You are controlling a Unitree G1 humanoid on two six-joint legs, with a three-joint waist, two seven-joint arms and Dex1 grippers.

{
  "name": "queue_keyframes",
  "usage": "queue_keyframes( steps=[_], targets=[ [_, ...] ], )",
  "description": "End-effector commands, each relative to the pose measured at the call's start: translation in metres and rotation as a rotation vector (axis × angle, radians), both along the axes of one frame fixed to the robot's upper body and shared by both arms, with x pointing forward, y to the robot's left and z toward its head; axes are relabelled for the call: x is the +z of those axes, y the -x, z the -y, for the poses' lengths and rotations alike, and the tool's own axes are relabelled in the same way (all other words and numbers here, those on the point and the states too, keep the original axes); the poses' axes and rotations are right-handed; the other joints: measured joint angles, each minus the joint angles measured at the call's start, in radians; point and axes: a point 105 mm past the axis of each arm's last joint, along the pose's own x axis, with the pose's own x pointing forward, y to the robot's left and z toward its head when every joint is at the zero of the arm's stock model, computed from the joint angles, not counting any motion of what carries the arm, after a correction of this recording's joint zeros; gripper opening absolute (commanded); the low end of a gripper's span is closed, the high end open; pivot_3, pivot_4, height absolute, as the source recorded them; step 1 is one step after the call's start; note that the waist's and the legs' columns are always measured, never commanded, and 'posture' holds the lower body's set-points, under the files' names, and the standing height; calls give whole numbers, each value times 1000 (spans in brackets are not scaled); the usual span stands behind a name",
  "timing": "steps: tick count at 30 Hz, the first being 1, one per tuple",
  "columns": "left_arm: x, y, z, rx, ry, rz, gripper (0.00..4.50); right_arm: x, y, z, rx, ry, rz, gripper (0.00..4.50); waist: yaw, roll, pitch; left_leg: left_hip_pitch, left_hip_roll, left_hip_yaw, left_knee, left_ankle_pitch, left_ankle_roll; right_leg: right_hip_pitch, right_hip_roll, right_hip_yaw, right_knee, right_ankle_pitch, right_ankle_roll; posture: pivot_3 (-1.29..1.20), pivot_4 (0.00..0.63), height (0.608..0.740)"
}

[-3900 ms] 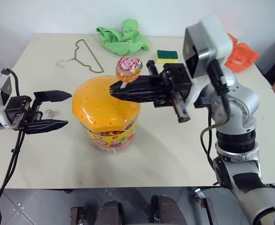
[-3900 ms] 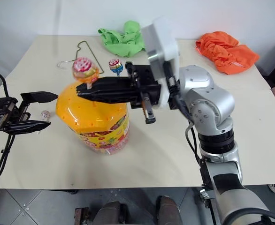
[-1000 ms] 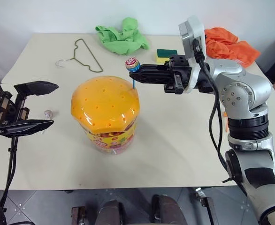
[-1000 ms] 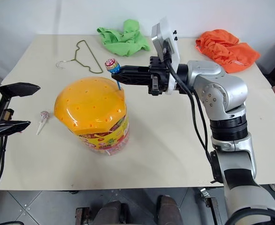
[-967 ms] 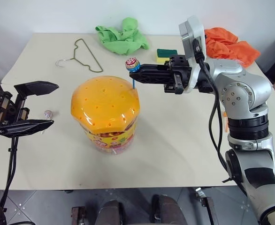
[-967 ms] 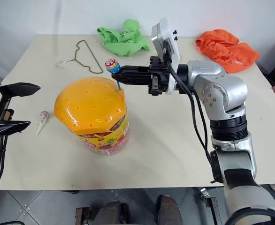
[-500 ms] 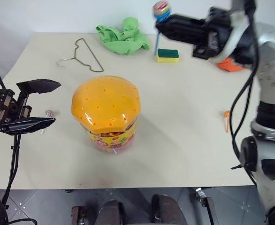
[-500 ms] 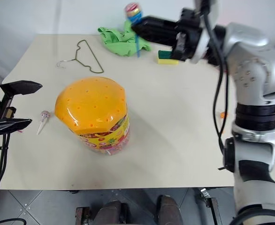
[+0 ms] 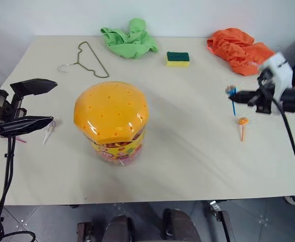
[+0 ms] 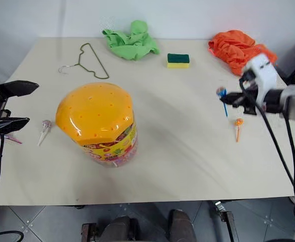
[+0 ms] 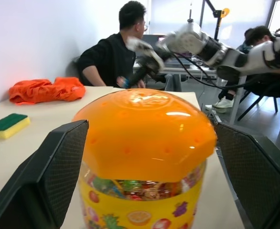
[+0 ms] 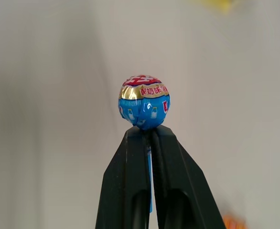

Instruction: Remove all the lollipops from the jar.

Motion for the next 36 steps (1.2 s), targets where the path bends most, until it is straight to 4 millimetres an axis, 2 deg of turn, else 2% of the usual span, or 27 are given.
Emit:
queue_keyframes(
  steps=[1, 4, 11, 19, 22, 28, 33, 36],
  targets=[
    [-1, 15, -12, -25, -68, 3, 4500, -11, 2, 0, -46, 0, -10, 25, -4, 0, 0, 0, 0, 1, 0, 0, 0, -1, 0, 1, 0, 0, 0, 0, 150, 740],
    [-6, 19, -23, 33, -73, -25, 4500, -35, 0, -5, -73, -38, -61, 25, -5, 0, 0, 0, 1, 2, 0, 0, 0, -2, 1, 1, 0, 0, 0, 0, 150, 740],
    [-12, 27, -37, 99, -88, -60, 4500, -66, -8, 2, -154, -38, -135, 25, 9, 0, 0, -1, 0, 1, 1, 0, 0, -1, 0, 1, 0, 0, 0, 0, 150, 740],
    [-18, 31, -43, 128, -98, -83, 4500, -84, -16, 3, -172, -31, -170, 25, 5, 0, 0, -1, 0, 2, 0, 0, 0, -1, 0, 1, 0, 0, 0, 0, 150, 740],
    [-18, 31, -43, 129, -96, -82, 4500, -87, -16, 1, -161, -32, -176, 755, 5, 0, 0, -1, 0, 2, 0, 0, 0, -1, 0, 1, 0, 0, 0, 0, 150, 740],
    [-18, 30, -42, 127, -93, -81, 4500, -84, -12, 2, -149, -25, -171, 2769, 4, 0, 0, -1, 0, 2, 1, 0, 0, -1, 0, 1, 0, 0, 0, 0, 150, 740],
    [-19, 30, -42, 126, -91, -85, 4500, -53, 1, -5, -36, -39, -75, 4438, 6, 0, 0, -1, 0, 2, 1, 0, 0, -1, 0, 1, 0, 0, 0, 0, 150, 740],
    [-19, 30, -43, 127, -90, -85, 4500, -36, 12, -13, 63, -61, -19, 4492, 4, 0, 0, -1, 0, 2, 1, 0, 0, -1, 0, 1, 0, 0, 0, 0, 150, 740]
  ],
)
